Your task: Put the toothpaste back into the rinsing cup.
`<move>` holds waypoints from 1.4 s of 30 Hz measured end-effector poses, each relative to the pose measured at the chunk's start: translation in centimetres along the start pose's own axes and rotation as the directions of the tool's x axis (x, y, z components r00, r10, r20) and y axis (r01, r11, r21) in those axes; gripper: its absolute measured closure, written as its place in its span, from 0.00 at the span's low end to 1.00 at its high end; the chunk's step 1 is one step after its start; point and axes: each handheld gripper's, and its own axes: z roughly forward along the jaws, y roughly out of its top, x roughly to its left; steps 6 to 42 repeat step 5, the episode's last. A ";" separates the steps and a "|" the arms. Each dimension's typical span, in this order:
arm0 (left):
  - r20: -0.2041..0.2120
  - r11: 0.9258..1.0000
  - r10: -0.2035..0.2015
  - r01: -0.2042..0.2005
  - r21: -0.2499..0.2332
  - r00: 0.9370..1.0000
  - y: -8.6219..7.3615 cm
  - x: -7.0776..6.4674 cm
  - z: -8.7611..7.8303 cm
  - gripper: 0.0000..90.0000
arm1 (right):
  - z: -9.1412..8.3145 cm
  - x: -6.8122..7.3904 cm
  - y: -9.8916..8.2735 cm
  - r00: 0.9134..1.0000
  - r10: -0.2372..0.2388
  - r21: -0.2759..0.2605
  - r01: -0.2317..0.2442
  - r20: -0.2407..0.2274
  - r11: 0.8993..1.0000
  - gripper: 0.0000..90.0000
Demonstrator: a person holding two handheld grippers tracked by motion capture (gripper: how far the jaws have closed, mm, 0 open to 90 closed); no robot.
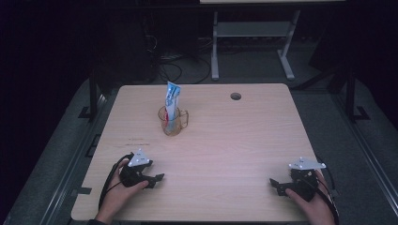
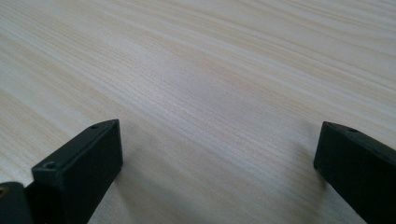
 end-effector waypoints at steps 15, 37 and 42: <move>-0.013 1.000 0.012 -0.012 -0.023 1.000 -0.3 -0.1 0.1 0.26 | 0.0 0.0 0.0 1.000 0.000 0.000 0.000 0.000 1.000 0.01; -0.013 1.000 0.012 -0.012 -0.023 1.000 -0.3 -0.1 0.1 0.26 | 0.0 0.0 0.0 1.000 0.000 0.000 0.000 0.000 1.000 0.01; -0.013 1.000 0.012 -0.012 -0.023 1.000 -0.3 -0.1 0.1 0.26 | 0.0 0.0 0.0 1.000 0.000 0.000 0.000 0.000 1.000 0.01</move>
